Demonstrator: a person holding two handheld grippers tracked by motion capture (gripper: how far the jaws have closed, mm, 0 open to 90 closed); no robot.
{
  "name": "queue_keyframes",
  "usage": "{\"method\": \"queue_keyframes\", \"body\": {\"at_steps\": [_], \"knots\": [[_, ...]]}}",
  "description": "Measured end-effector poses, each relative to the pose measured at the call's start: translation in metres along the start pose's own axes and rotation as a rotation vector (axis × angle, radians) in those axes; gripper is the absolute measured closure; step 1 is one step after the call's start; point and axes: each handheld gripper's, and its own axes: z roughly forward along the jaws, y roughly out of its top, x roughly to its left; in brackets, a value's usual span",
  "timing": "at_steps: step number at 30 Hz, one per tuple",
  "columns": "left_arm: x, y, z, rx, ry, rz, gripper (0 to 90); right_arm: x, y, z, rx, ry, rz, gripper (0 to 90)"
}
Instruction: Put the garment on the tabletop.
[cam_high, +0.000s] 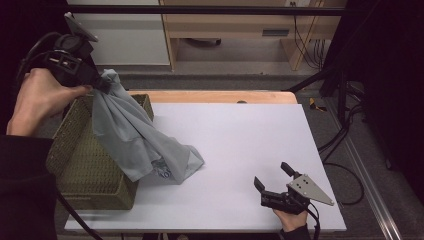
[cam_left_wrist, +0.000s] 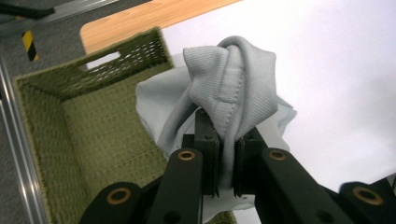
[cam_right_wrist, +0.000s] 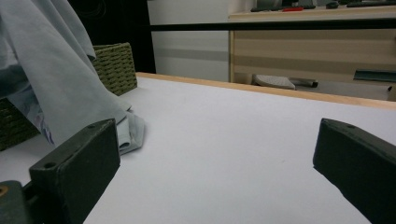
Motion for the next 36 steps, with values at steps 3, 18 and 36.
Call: {"method": "queue_keyframes", "body": {"at_steps": [3,18,36], "knots": [[-0.009,0.003,0.001,-0.009,-0.01,0.014,82.2,0.0,0.0,-0.001,-0.001,0.002,0.0,0.9],[-0.086,0.023,0.023,-0.056,-0.11,0.205,82.3,0.001,0.0,-0.002,0.002,0.007,0.001,0.9],[-0.15,0.039,0.067,0.029,-0.146,0.333,82.2,0.0,0.001,-0.003,0.002,0.021,0.01,0.9]]}}
